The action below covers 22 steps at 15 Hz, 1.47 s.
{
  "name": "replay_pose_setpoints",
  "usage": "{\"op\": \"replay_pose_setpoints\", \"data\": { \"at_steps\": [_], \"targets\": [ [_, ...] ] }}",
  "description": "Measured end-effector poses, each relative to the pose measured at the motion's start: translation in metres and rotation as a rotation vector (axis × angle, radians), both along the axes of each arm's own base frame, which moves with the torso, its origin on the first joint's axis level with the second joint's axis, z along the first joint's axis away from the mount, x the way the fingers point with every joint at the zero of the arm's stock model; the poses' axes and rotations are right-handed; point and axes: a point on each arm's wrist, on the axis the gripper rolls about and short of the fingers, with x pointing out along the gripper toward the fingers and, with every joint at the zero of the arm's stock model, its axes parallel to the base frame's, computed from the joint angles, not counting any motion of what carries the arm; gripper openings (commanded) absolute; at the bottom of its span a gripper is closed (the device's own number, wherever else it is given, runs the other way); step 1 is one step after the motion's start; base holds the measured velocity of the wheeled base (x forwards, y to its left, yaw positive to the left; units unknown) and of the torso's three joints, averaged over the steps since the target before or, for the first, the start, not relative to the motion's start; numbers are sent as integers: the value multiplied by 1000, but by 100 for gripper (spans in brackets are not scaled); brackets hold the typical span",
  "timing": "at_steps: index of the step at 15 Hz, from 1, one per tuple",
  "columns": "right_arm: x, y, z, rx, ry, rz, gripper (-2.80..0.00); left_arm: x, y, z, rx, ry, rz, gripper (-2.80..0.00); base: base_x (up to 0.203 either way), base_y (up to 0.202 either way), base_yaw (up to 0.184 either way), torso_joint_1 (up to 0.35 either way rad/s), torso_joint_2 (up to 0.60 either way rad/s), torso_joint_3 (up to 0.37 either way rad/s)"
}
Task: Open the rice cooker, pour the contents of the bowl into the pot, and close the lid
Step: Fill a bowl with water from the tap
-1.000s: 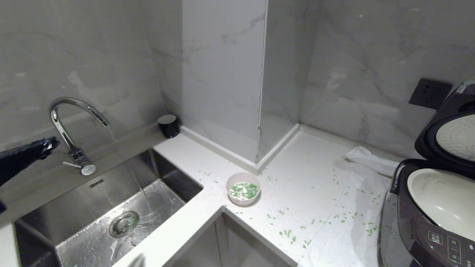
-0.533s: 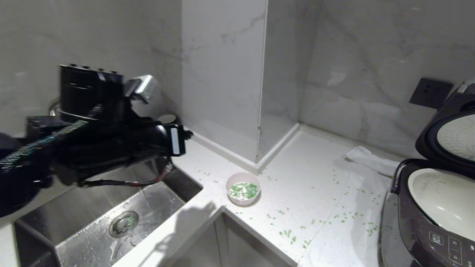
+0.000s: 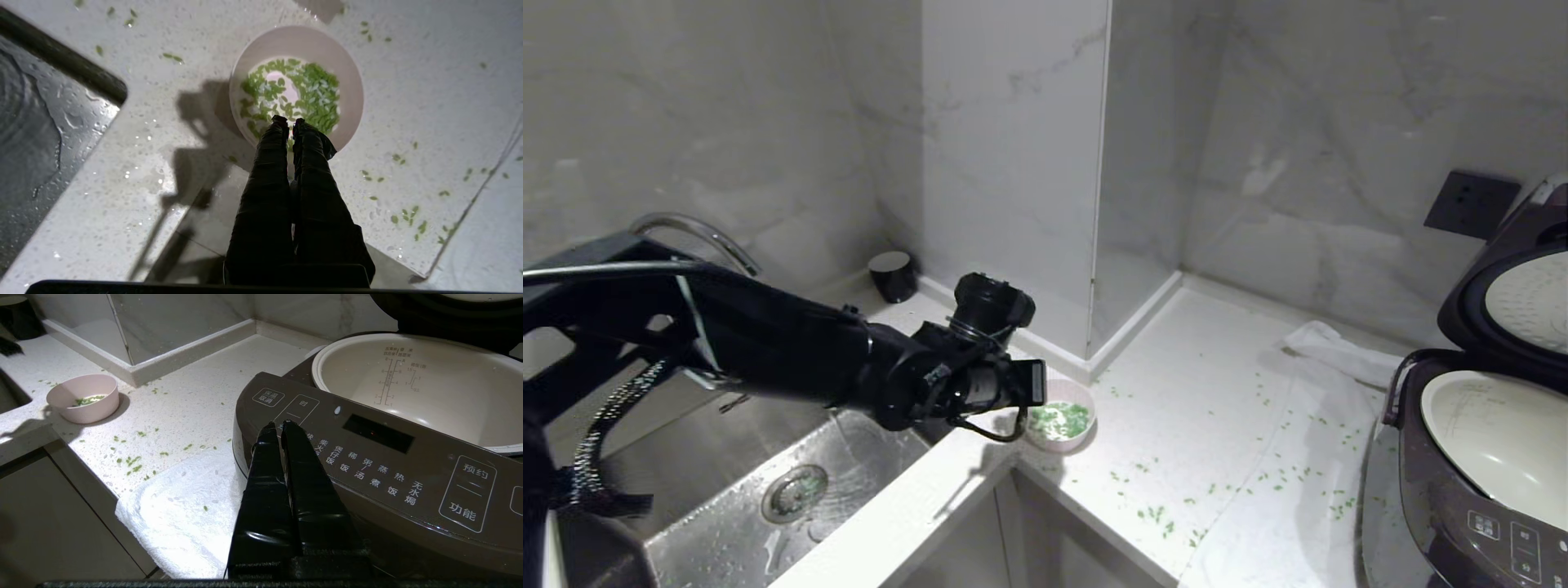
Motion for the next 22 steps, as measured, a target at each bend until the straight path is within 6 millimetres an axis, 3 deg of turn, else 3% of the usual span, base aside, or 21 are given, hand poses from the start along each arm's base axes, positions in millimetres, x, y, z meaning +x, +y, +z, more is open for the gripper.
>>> {"op": "replay_pose_setpoints", "data": {
  "at_steps": [1,6,17,18,19,22],
  "targets": [
    [0,0,0,0,0,0,-280,4,-4,-9,6,20,4,0,0,0,0,0,0,0],
    [0,0,0,0,0,0,-280,19,-13,-41,24,63,27,0,0,0,0,0,0,0],
    [0,0,0,0,0,0,-280,36,-19,-73,23,113,73,0,0,0,0,0,0,0],
    [0,0,0,0,0,0,-280,36,-20,-76,25,117,72,-127,0,0,0,0,0,0],
    [0,0,0,0,0,0,-280,35,-22,-80,30,123,68,-280,0,0,0,0,0,0],
    [0,0,0,0,0,0,-280,34,-26,-90,49,139,58,-280,0,0,0,0,0,0]
  ]
}}
